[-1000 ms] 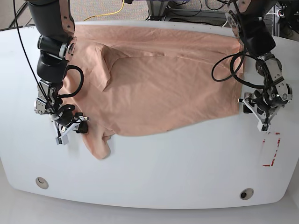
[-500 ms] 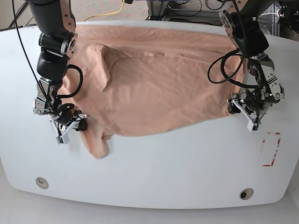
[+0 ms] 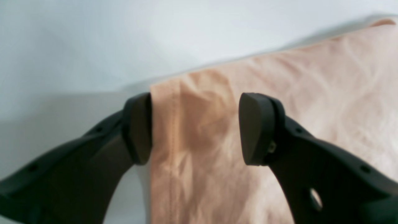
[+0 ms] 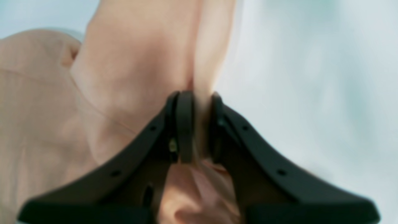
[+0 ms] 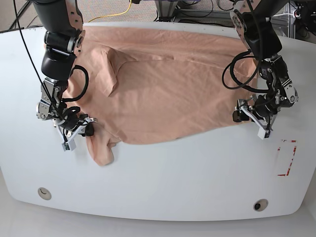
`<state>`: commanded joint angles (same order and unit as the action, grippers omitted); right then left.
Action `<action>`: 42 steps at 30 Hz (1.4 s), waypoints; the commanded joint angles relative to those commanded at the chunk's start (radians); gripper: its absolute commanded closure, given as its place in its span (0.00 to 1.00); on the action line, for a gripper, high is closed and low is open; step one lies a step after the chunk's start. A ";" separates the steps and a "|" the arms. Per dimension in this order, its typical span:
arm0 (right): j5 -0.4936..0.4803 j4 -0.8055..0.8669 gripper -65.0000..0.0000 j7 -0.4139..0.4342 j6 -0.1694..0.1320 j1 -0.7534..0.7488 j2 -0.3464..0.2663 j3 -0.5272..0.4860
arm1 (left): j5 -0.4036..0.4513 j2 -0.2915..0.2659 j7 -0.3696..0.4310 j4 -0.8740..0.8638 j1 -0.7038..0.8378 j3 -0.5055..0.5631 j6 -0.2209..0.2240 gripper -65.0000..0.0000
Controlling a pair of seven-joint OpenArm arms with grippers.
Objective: Layout the t-shirt on the table in an organized manner, then fold the t-shirt properly
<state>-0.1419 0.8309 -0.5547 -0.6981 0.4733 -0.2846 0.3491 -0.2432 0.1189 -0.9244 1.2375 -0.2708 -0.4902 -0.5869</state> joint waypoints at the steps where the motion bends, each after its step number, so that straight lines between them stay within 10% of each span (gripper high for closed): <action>1: 0.000 0.000 0.87 0.002 0.000 -0.008 0.000 0.000 | 0.000 0.000 0.000 -0.006 -0.002 0.002 0.000 0.40; 11: 0.000 0.000 0.88 0.003 0.000 -0.009 0.003 0.000 | -0.005 0.003 0.000 -0.035 -0.005 0.092 0.002 0.41; 18: 0.000 0.000 1.00 0.003 0.000 0.003 0.003 0.000 | -0.005 0.002 0.003 -0.034 -0.005 0.141 0.002 0.99; 42: 0.002 0.000 1.00 0.002 0.000 -0.011 -0.002 0.000 | -0.008 0.006 -0.117 0.517 0.137 0.175 -0.023 1.00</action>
<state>-0.1404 0.8309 -0.5531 -0.6981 0.4626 -0.2862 0.3491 -0.2509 0.1250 -1.0411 1.7545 -0.1343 -0.3153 -0.6099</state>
